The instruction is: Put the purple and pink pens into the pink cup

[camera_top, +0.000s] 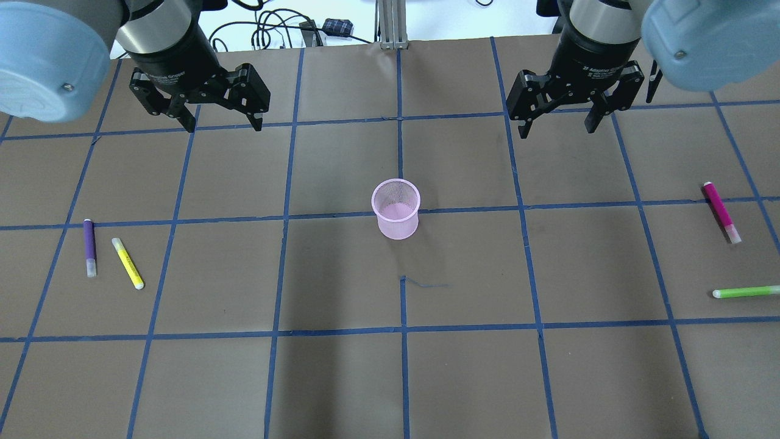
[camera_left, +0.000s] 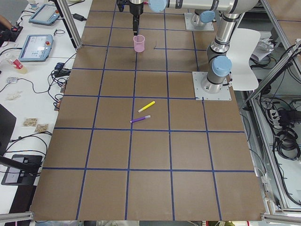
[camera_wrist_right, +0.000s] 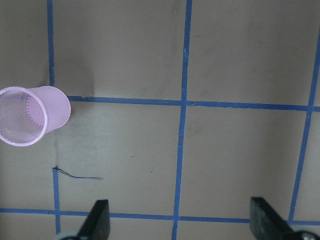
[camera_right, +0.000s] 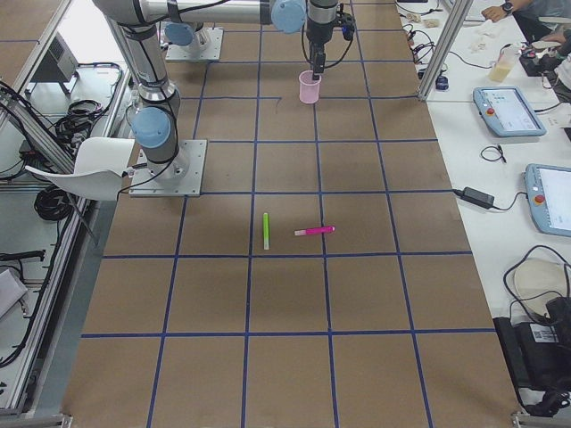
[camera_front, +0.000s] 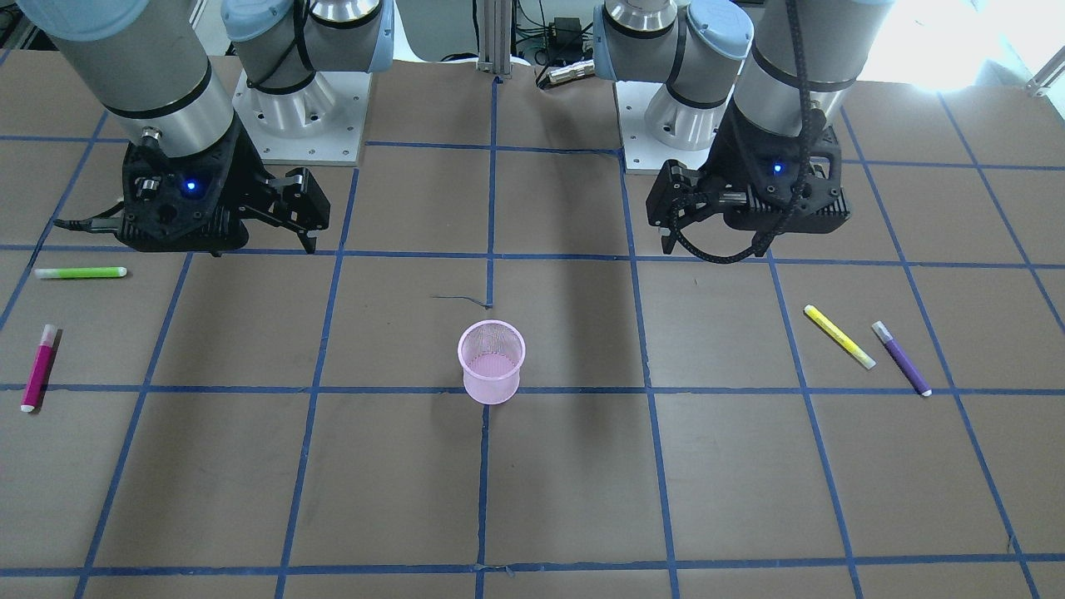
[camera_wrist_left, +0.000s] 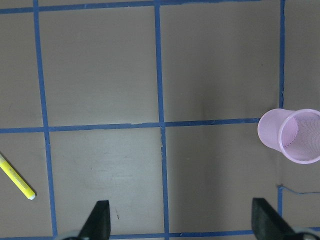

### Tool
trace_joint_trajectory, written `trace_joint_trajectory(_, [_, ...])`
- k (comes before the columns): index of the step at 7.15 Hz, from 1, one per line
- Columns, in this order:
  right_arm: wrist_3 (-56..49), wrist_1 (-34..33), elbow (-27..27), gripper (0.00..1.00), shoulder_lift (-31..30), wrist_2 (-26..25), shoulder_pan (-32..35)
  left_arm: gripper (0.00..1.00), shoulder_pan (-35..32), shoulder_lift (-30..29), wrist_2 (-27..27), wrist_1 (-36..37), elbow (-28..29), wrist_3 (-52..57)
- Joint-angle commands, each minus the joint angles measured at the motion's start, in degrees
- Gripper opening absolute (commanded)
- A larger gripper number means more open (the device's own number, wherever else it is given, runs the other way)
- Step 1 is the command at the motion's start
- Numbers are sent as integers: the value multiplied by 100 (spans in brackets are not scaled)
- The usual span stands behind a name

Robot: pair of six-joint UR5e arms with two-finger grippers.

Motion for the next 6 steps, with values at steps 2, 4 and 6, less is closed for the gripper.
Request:
trace_joint_trajectory(2, [-9, -32, 22, 100, 21, -82, -141, 100, 2, -15, -11, 1, 0, -6])
trace_joint_trajectory(4, [-122, -32, 74, 100, 82, -178, -458, 100, 28, 63, -2, -17, -52, -23])
trace_joint_trajectory(6, [-1122, -198, 416, 100, 363, -452, -1490, 100, 281, 107, 24, -17, -88, -15])
